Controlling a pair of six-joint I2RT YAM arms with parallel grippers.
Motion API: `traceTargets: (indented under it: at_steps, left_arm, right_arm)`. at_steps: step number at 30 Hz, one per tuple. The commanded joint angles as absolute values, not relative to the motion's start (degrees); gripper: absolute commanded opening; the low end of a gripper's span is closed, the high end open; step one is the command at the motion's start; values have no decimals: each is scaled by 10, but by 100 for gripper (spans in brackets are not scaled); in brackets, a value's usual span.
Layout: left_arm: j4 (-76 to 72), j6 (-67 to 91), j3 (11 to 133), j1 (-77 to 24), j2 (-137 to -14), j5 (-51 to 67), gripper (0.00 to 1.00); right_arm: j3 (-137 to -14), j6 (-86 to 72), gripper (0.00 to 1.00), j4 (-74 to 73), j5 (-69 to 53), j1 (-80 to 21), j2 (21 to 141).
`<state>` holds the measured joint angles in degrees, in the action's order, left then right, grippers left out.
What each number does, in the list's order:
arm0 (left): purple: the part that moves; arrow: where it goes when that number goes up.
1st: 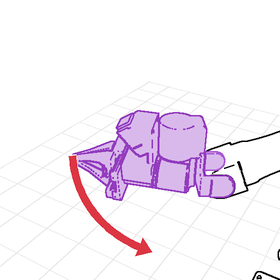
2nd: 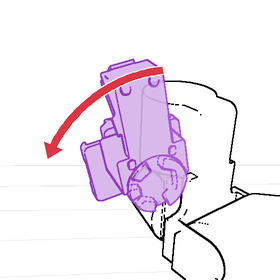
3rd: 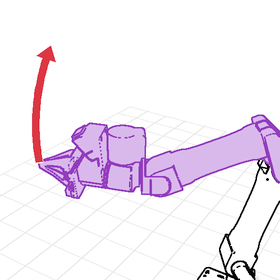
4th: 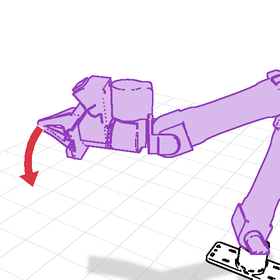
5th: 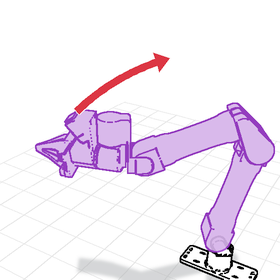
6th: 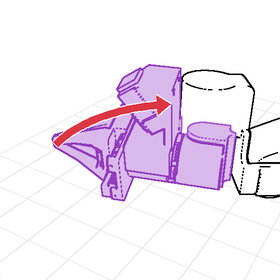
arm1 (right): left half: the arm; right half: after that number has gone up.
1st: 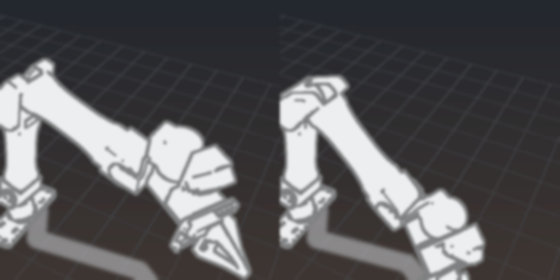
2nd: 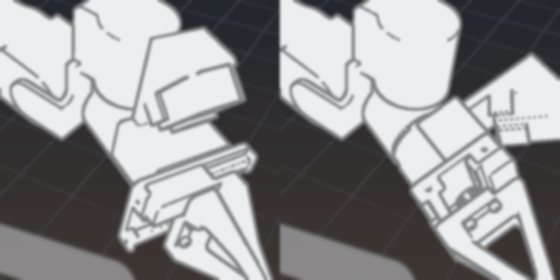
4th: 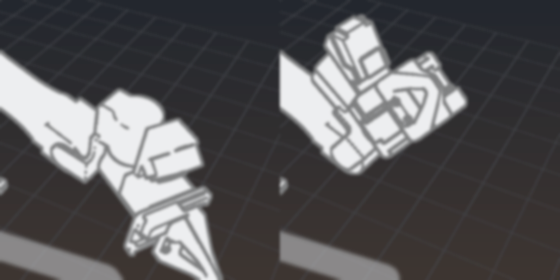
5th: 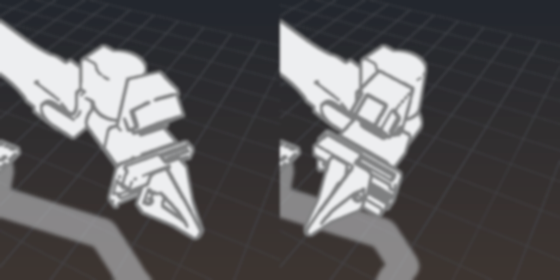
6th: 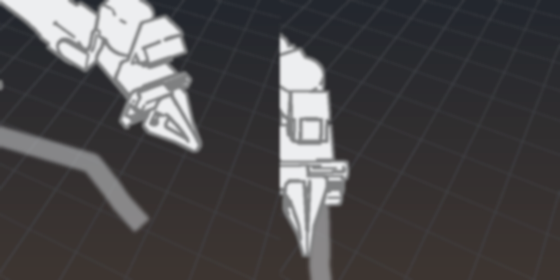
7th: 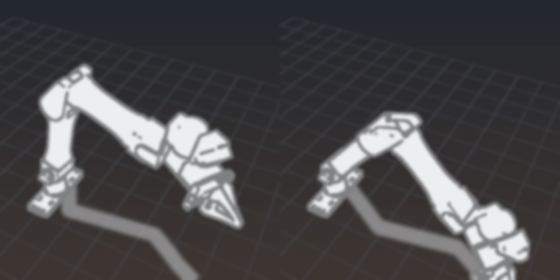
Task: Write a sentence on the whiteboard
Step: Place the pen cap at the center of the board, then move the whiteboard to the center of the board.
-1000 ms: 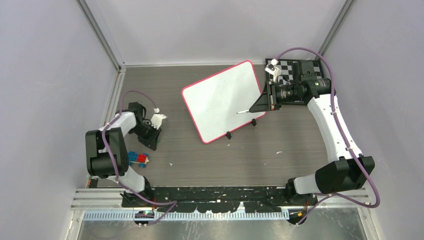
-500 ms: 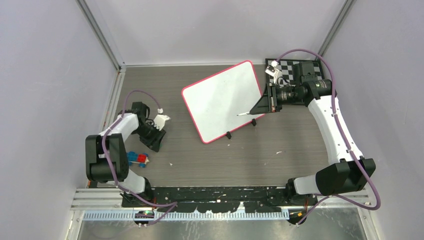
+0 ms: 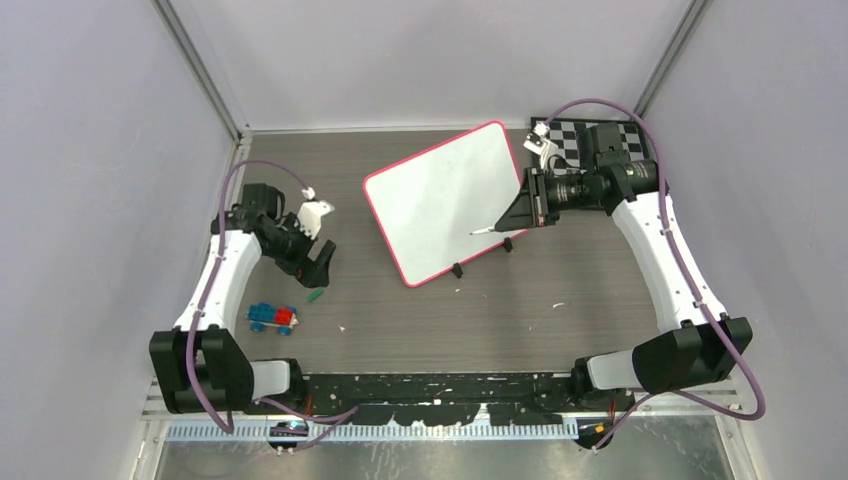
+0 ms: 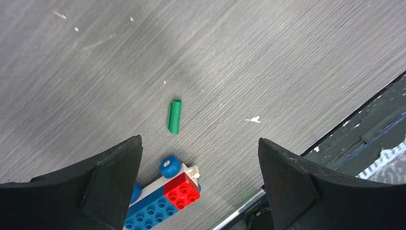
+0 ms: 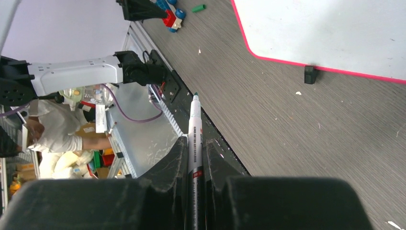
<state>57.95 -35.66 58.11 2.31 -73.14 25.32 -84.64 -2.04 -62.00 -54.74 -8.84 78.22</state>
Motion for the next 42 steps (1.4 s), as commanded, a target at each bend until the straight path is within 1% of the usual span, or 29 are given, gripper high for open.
traceTargets:
  at_steps: [1, 3, 6, 7, 11, 14, 18, 22, 30, 31, 37, 42]
  left_arm:
    - [615, -326, 633, 21, -720, 311, 96]
    - [623, -313, 656, 21, -721, 337, 100]
    - [627, -282, 695, 21, -722, 397, 100]
    - [621, -249, 708, 21, -723, 416, 100]
    - [541, -110, 756, 22, -732, 443, 100]
    - [456, -40, 762, 27, -721, 459, 100]
    - [384, -14, 756, 25, -715, 468, 100]
    - [394, -19, 796, 25, -763, 487, 100]
    - [257, 69, 781, 21, -836, 522, 100]
    - [247, 76, 783, 21, -847, 523, 99]
    - [224, 93, 812, 12, -919, 572, 83]
    - [217, 91, 825, -23, -954, 584, 79]
  right_arm:
    - [-861, -34, 0, -594, -532, -106, 772]
    - [-862, -31, 0, -592, -525, -112, 772]
    - [-870, -24, 0, -586, -494, -130, 775]
    - [-873, -21, 0, -582, -480, -137, 778]
    - [-883, -20, 0, -557, -432, -165, 791]
    - [-895, -19, 0, -539, -419, -176, 801]
    - [-911, -20, 0, -517, -410, -184, 817]
    - [-919, -35, 0, -490, -414, -188, 829]
    - [-924, -75, 0, -437, -424, -194, 847]
    - [-925, -79, 0, -432, -424, -195, 850]
    - [-941, -88, 0, -428, -427, -197, 864]
    - [-954, -81, 0, -436, -426, -196, 869]
